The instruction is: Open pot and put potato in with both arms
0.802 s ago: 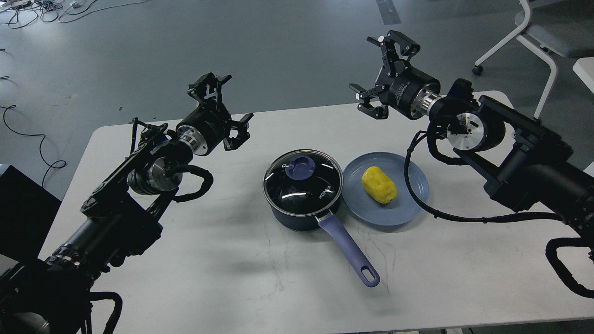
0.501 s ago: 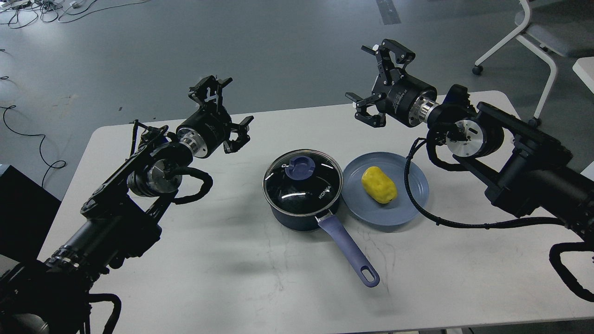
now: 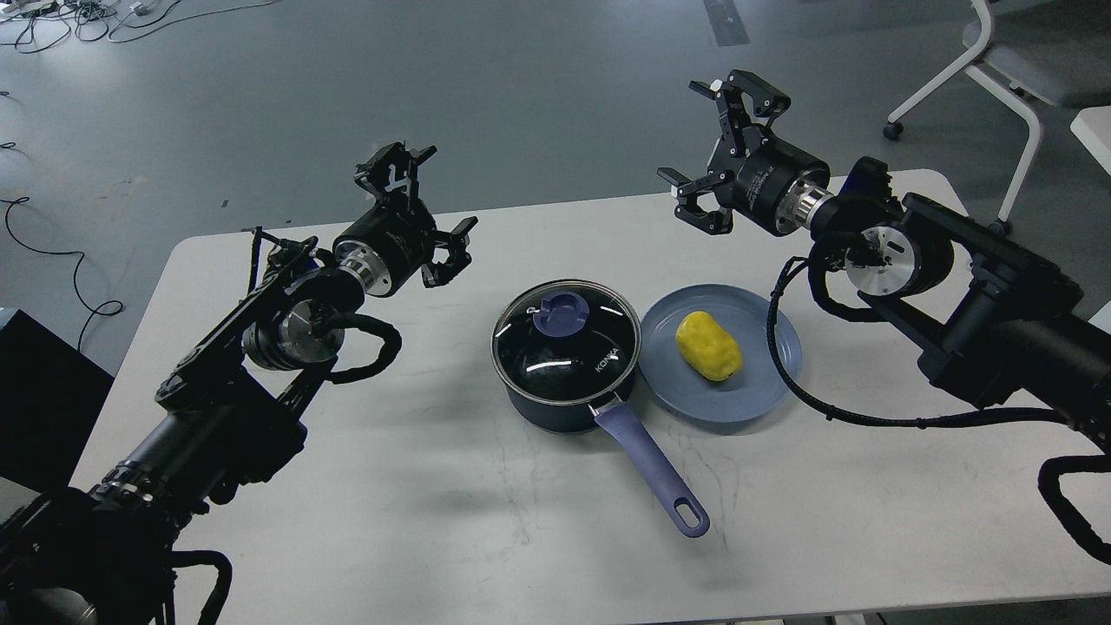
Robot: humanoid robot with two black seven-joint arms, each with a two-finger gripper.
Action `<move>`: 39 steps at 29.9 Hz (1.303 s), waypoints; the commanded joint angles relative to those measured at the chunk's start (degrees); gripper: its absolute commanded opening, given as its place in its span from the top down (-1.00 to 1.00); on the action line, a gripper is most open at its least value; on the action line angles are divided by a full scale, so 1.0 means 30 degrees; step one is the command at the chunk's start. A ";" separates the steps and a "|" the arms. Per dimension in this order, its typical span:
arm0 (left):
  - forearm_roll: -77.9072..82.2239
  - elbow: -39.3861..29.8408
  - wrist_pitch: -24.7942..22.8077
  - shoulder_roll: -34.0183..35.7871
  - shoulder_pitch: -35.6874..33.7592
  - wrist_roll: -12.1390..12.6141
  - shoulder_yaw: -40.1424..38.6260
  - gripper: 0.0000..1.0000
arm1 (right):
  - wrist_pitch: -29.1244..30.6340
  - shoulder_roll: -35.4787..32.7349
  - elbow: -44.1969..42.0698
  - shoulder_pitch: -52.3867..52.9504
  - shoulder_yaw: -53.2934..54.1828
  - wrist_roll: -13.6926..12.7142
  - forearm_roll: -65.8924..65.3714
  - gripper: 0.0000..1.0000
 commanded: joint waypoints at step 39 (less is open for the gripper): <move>0.9804 -0.3273 0.4857 0.0769 0.0550 -0.0110 0.0995 -0.96 | 0.1373 -0.2805 0.1223 -0.1827 0.1214 0.1439 0.0022 -1.00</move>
